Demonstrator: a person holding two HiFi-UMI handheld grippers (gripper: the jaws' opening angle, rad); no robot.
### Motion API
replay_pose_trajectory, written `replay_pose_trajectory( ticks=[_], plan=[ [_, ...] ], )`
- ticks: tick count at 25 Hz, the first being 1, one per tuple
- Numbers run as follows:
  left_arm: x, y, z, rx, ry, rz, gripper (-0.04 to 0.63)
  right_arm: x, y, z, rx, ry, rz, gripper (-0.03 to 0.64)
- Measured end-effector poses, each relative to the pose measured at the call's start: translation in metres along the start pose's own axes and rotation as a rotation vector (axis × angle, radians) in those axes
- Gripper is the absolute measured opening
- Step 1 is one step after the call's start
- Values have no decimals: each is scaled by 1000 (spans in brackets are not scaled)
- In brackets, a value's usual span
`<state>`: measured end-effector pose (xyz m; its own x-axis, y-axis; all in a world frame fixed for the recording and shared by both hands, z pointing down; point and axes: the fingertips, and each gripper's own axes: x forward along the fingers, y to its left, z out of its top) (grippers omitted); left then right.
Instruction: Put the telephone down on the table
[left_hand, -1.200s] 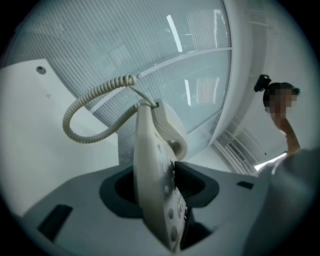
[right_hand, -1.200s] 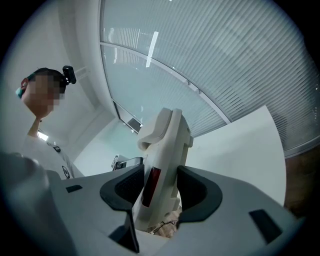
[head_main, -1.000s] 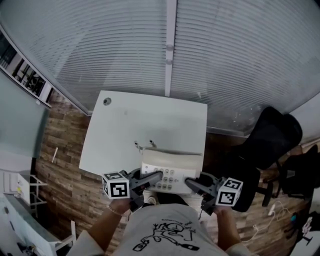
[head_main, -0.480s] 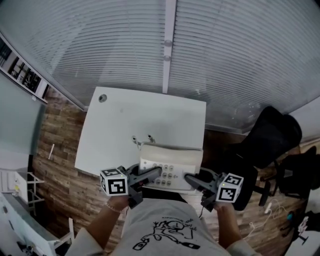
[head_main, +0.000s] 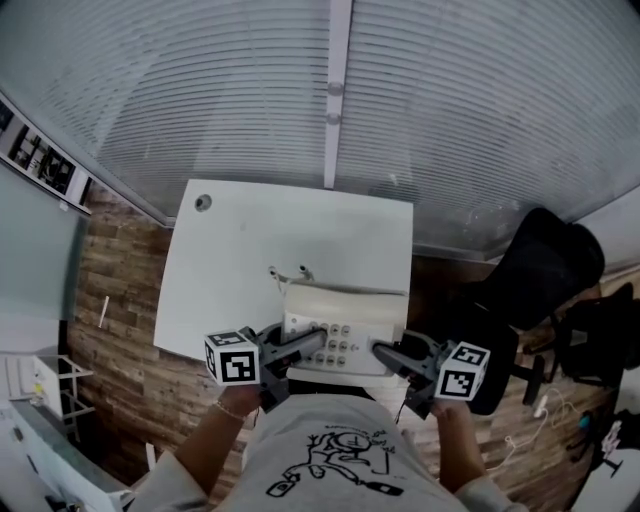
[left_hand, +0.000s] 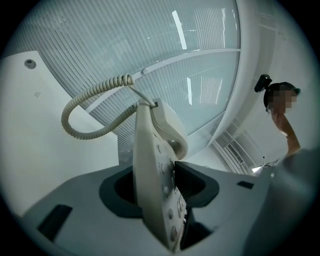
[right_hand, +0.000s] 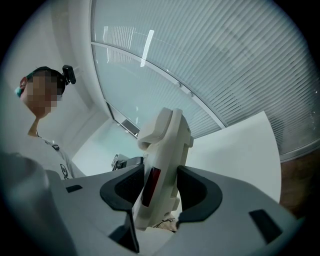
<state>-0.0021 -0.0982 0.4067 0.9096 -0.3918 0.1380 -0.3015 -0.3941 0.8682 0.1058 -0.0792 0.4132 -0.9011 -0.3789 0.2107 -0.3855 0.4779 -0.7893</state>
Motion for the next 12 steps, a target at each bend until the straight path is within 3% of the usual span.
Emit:
replay_pose_trajectory(
  ticks=[7,12],
  plan=[
    [-5,8,5,8,45,9,186,11,-2,0,-2,6,-17,219],
    [-5,25,-1,-27,64,5,187,19,-12,-7,19,19,-39,218]
  ],
)
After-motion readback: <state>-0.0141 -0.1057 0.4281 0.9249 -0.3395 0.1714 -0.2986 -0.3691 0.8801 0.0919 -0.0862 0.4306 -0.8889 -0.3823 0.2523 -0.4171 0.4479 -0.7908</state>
